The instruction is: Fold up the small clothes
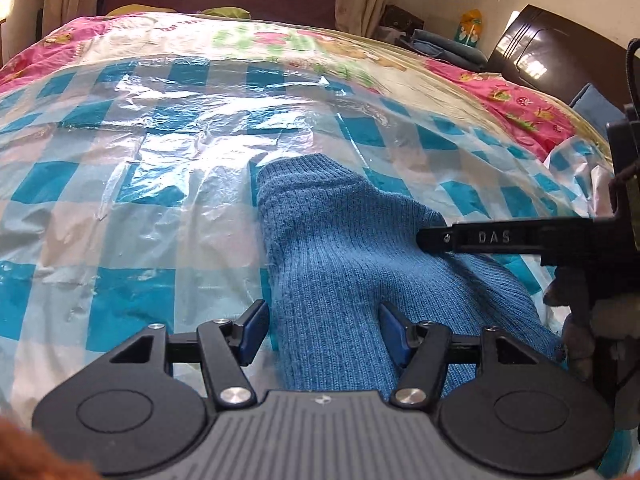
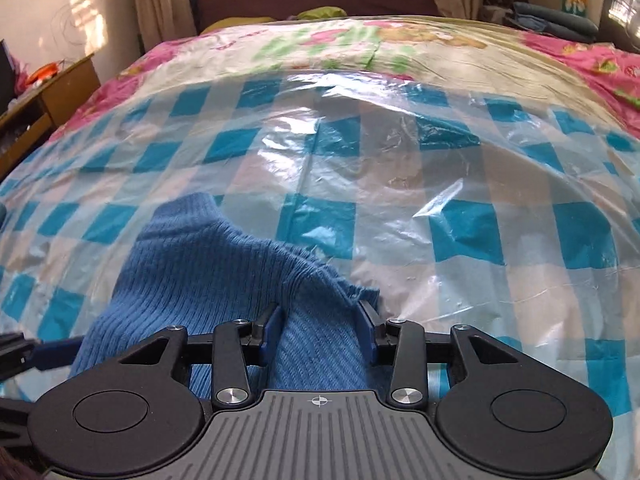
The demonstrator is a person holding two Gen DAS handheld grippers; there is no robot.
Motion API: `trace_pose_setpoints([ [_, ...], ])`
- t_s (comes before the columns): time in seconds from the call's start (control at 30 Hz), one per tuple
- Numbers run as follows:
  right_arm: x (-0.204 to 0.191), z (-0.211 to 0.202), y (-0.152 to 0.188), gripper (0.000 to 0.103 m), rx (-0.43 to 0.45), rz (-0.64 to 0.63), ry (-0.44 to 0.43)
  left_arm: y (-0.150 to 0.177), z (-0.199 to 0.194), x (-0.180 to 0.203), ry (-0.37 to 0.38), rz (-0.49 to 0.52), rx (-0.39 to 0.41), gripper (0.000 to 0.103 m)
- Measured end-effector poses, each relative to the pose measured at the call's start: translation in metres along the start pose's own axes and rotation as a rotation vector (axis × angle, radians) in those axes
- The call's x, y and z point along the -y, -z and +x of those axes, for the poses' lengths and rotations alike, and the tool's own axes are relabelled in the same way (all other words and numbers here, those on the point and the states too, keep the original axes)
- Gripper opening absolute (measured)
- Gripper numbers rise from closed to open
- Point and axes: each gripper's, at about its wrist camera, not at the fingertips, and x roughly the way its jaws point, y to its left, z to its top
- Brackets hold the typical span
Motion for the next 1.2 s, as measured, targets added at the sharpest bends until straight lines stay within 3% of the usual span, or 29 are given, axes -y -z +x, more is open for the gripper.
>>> trace_pose_setpoints([
  [0.13,0.008,-0.004,-0.003,0.035,-0.003,0.048,-0.014,0.0,-0.012,0.001,-0.01,0.011,0.004,0.066],
  [0.3,0.002,-0.047,0.003,0.036,0.063,0.051,-0.023,0.001,-0.034,0.013,-0.068,0.083,0.031,0.065],
  [0.43,-0.012,-0.09,0.025,0.036,0.081,0.006,-0.071,0.009,-0.049,0.019,-0.095,0.098,0.026,0.065],
  [0.57,-0.024,-0.112,0.059,0.036,0.03,-0.011,-0.101,0.024,-0.057,0.022,-0.11,0.094,-0.003,0.065],
  [0.73,-0.025,-0.102,0.086,0.037,-0.029,-0.035,-0.003,0.04,-0.064,0.028,-0.126,0.088,-0.038,0.065],
  [0.93,-0.025,-0.129,0.091,0.04,0.017,0.039,-0.013,0.051,-0.081,0.034,-0.127,0.086,-0.034,0.065],
  [1.2,-0.04,-0.158,0.123,0.04,0.039,0.101,-0.033,0.068,-0.093,0.038,-0.134,0.091,-0.046,0.066],
])
